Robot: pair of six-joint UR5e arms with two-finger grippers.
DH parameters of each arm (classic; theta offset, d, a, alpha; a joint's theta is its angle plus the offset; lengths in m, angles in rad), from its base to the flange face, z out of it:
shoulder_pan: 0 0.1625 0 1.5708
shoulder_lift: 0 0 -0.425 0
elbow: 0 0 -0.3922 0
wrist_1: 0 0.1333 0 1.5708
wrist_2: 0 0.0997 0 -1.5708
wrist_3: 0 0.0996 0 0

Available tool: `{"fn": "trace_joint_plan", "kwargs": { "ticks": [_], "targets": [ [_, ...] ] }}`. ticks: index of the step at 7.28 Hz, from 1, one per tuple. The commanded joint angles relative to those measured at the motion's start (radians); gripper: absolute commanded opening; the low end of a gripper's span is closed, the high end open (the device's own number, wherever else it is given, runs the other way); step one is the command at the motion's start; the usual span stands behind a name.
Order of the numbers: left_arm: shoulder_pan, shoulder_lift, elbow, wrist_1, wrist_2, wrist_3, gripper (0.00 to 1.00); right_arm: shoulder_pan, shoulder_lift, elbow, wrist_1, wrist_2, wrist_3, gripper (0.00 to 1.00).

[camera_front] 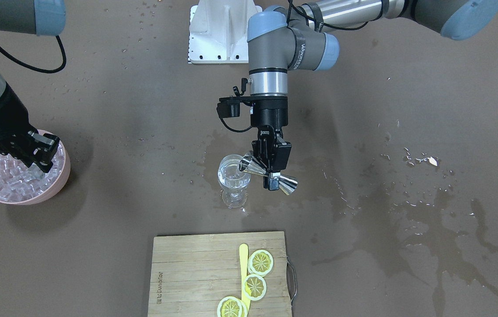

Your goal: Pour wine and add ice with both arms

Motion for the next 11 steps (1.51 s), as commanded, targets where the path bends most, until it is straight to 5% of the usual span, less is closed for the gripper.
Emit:
{"fn": "trace_joint_plan", "kwargs": {
  "ticks": [1, 11],
  "targets": [
    [0.0, 0.001, 0.007, 0.0, 0.012, 0.008, 0.0, 0.0, 0.005, 0.0, -0.001, 0.0, 0.0, 0.04],
    [0.003, -0.025, 0.008, 0.073, 0.07, 0.102, 0.0, -0.035, -0.014, -0.004, -0.01, 0.008, -0.11, 0.04]
  ]
}}
